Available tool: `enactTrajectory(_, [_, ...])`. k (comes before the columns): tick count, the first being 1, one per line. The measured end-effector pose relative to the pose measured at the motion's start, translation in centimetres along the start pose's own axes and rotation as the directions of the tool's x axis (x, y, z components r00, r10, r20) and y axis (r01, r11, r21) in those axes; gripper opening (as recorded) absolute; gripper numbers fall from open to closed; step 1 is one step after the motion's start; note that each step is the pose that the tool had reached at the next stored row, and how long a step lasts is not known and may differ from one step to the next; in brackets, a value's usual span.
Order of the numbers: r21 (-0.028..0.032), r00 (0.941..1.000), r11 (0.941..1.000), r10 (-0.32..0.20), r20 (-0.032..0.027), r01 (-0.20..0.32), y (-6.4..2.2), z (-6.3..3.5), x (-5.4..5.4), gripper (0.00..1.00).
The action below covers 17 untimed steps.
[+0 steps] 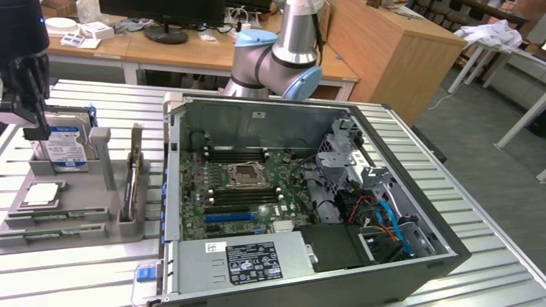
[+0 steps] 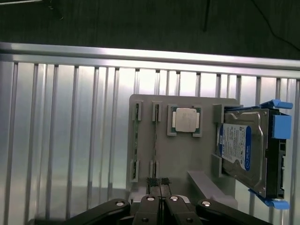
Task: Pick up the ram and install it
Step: 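Pick up the ram and move it above insertion slot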
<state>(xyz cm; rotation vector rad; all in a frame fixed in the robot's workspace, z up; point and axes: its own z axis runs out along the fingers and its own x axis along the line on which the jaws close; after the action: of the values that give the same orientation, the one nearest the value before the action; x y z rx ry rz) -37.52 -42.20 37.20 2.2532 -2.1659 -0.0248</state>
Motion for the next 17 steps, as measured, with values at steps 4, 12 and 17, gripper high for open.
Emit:
enactTrajectory(4, [0.0081, 1.0, 1.0, 0.0, 0.0065, 0.0, 0.0, 0.0, 0.0, 0.11])
enactTrajectory(12, [0.009, 1.0, 1.0, 0.0, 0.0066, 0.0, 0.02, 0.0, 0.01, 0.11])
enactTrajectory(17, [0.0105, 1.0, 0.9999, 0.0, 0.0066, 0.0, 0.06, 0.0, 0.0, 0.11])
